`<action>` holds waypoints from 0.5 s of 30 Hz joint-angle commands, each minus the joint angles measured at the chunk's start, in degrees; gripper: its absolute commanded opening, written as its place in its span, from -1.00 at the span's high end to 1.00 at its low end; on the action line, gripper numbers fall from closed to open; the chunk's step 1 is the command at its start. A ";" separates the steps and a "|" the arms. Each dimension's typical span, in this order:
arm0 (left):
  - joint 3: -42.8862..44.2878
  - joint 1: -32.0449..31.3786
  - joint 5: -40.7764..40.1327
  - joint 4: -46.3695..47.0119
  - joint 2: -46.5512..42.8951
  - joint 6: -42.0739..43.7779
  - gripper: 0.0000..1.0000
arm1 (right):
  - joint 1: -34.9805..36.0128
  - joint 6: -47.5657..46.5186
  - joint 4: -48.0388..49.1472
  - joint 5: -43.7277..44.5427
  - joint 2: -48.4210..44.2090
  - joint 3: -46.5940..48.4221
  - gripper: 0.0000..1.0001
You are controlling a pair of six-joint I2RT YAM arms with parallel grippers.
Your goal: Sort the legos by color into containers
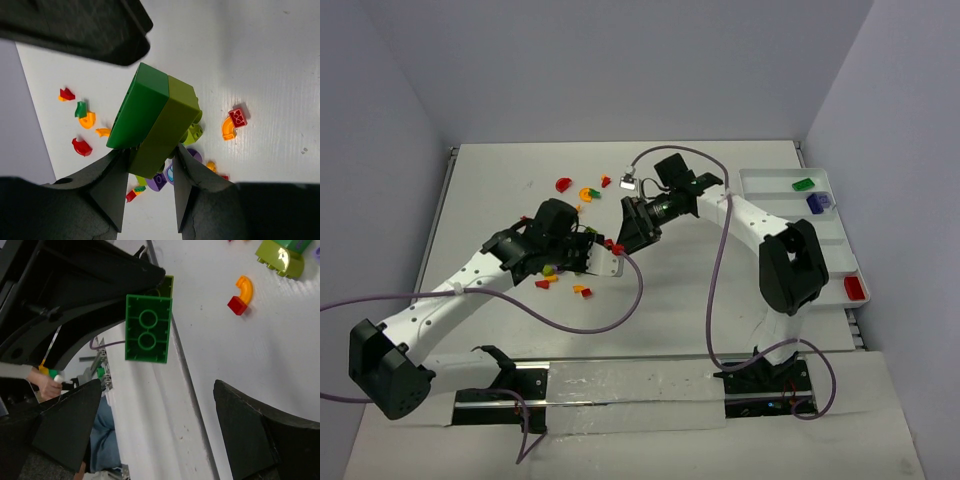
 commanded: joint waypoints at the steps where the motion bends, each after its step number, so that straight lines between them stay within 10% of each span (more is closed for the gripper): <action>1: 2.85 -2.27 -0.07 1.82 0.39 -0.65 1.00 | 0.31 -0.14 0.35 -3.89 2.28 3.90 -1.00; 15: 2.60 -4.60 -0.50 2.44 1.03 -0.78 1.00 | 2.87 -5.74 -4.59 -5.97 3.95 6.62 -0.95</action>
